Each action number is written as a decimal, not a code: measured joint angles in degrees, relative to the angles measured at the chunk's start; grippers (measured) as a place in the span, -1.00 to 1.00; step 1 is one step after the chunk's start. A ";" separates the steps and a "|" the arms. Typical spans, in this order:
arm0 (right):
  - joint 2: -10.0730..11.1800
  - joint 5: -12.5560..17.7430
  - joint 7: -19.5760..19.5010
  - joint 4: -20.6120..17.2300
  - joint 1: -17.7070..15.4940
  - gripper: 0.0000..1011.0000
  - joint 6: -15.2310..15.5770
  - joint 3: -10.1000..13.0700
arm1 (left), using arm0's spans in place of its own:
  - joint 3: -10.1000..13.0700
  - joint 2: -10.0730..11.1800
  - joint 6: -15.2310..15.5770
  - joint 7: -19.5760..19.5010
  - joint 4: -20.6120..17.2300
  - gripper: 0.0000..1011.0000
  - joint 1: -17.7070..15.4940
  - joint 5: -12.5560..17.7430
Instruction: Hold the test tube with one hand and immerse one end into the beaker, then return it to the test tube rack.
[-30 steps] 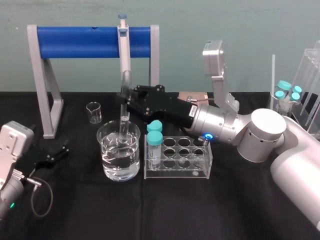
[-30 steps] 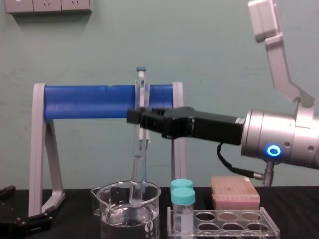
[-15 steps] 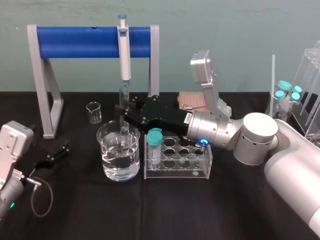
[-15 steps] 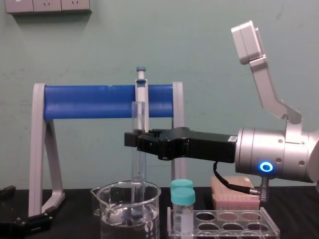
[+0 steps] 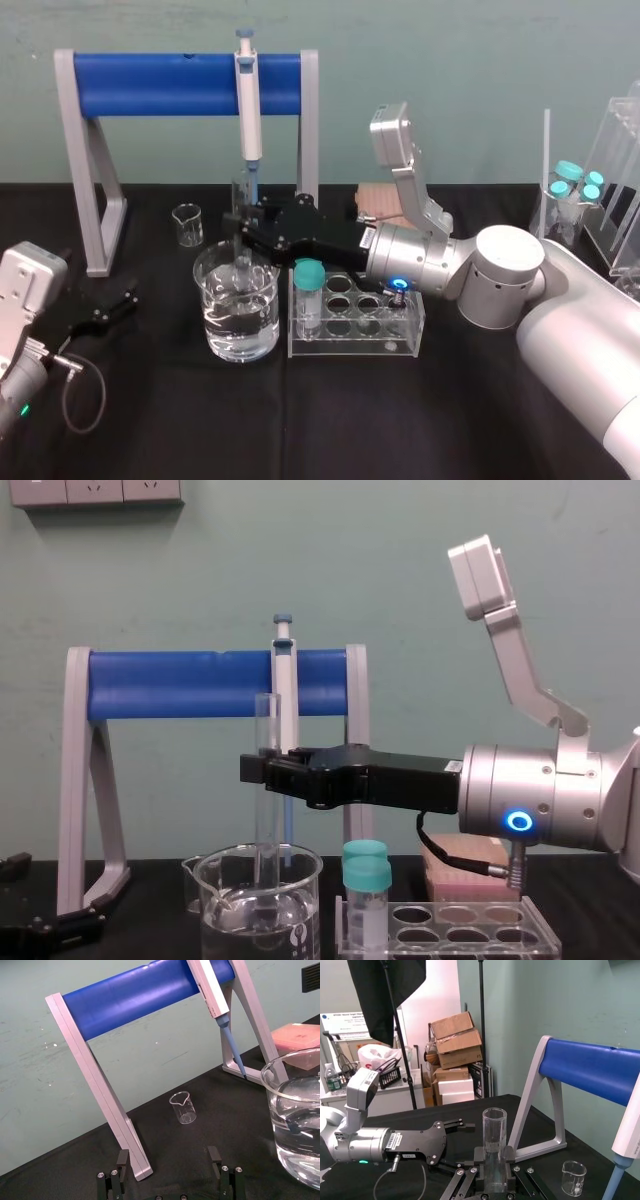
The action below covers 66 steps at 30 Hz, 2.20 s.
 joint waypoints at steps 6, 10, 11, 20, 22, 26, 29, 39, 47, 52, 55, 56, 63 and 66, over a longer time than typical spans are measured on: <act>-0.30 -0.19 0.42 0.77 0.24 -0.55 0.00 0.03 | 0.00 0.00 0.00 0.00 0.00 0.98 0.00 0.00; -0.62 -0.33 0.77 1.60 0.62 -0.55 0.02 0.02 | 0.00 0.00 0.00 0.00 0.00 0.98 0.00 0.00; -0.69 -0.37 0.84 1.81 0.69 -0.55 0.01 0.02 | 0.00 0.00 0.00 0.00 0.00 0.98 0.00 0.00; -1.42 -0.84 1.36 3.38 1.39 -0.55 -0.28 0.04 | 0.00 0.00 0.00 0.00 0.00 0.98 0.00 0.00; -1.45 -0.90 1.42 3.48 1.42 -0.55 -0.31 0.06 | 0.00 0.00 0.00 0.00 0.00 0.98 0.00 0.00; -1.47 -1.04 1.56 3.58 1.53 -0.55 -0.32 0.17 | 0.00 0.00 0.00 0.00 0.00 0.98 0.00 0.00; -1.44 -1.11 1.66 3.57 1.54 -0.55 -0.31 0.18 | 0.00 0.00 0.00 0.00 0.00 0.98 0.00 0.00; -1.04 -1.26 1.79 2.92 1.31 -0.55 -0.14 0.33 | 0.00 0.00 0.00 0.00 0.00 0.98 0.00 0.00; -0.81 -1.28 1.74 2.55 1.14 -0.55 -0.13 0.46 | 0.00 0.00 0.00 0.00 0.00 0.98 0.00 0.00; -0.77 -1.28 1.73 2.45 1.11 -0.55 -0.13 0.49 | 0.00 0.00 0.00 0.00 0.00 0.98 0.00 0.00; -0.77 -1.26 1.73 2.49 1.11 -0.55 -0.14 0.49 | 0.00 0.00 0.00 0.00 0.00 0.98 0.00 0.00; -0.77 -1.25 1.74 2.51 1.12 -0.55 -0.15 0.49 | 0.00 0.00 0.00 0.00 0.00 0.98 0.00 0.00; -0.76 -1.21 1.75 2.42 1.09 -0.55 -0.12 0.46 | 0.00 0.00 0.00 0.00 0.00 0.98 0.00 0.00; -0.75 -1.20 1.75 2.35 1.06 -0.55 -0.06 0.44 | 0.00 0.00 0.00 0.00 0.00 0.98 0.00 0.00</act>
